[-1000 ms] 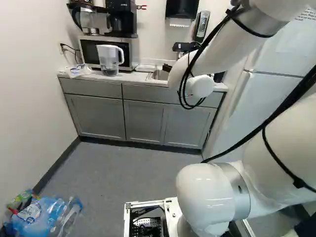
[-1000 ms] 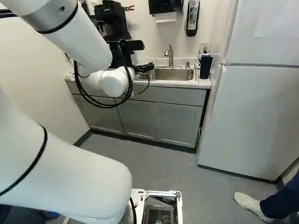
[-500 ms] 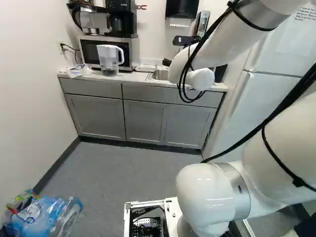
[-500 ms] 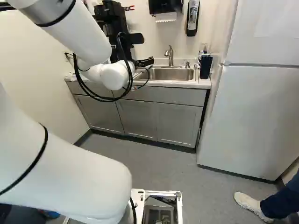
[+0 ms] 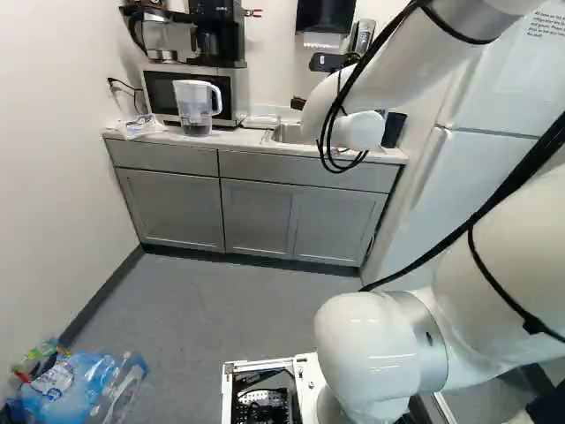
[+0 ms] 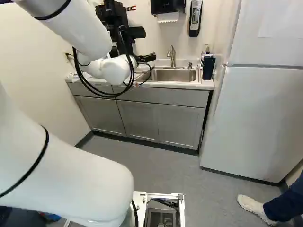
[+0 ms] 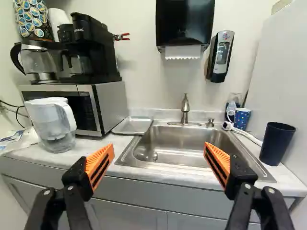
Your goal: Rinse the cup and place it in the tray
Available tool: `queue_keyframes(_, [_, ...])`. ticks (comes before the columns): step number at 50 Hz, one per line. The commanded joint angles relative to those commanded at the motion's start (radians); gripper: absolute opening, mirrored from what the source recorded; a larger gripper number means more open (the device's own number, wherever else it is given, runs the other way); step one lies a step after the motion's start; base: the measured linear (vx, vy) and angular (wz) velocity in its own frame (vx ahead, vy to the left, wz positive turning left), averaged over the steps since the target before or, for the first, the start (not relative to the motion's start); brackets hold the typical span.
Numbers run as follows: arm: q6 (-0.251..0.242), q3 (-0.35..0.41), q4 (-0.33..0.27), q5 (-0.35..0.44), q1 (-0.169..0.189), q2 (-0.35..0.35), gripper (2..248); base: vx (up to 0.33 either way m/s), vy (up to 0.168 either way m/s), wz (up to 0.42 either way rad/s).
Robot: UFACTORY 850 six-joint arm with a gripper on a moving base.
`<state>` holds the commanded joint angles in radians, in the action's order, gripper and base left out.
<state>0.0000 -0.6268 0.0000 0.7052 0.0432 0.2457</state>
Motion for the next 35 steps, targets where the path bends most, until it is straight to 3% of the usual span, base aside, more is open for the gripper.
queue_keyframes(35, [0.000, -0.077, 0.000, -0.069, -0.001, -0.003, 247, 0.000, 0.000, 0.000])
